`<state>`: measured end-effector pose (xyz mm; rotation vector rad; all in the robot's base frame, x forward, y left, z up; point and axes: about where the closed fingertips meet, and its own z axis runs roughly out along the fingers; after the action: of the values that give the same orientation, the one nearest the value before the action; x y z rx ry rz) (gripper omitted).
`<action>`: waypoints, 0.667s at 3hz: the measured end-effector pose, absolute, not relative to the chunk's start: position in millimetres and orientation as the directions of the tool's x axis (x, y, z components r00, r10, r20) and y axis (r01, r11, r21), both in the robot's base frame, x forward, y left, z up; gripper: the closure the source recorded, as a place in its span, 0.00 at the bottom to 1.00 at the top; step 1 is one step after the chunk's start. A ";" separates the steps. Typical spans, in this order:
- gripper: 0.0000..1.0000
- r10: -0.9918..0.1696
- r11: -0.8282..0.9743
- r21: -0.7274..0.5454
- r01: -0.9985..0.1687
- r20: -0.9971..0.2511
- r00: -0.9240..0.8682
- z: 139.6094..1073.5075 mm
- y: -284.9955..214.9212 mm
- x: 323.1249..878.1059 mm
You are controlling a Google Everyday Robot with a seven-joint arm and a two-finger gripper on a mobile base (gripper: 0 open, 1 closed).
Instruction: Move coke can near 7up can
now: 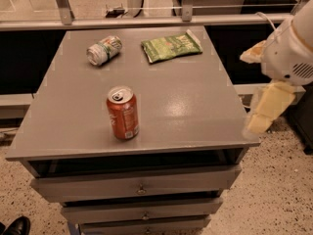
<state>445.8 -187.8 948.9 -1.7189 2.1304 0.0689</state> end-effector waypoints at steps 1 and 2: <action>0.00 -0.883 0.213 -0.181 -0.960 -0.457 -0.109 924.4 -157.2 457.0; 0.00 -0.818 0.177 -0.143 -0.974 -0.571 -0.065 899.4 -113.7 472.9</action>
Offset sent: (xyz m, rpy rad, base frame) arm 0.0530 0.1362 -0.0785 0.4720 0.0210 0.1913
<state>472.9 -113.7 899.4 -1.6816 1.9242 0.3792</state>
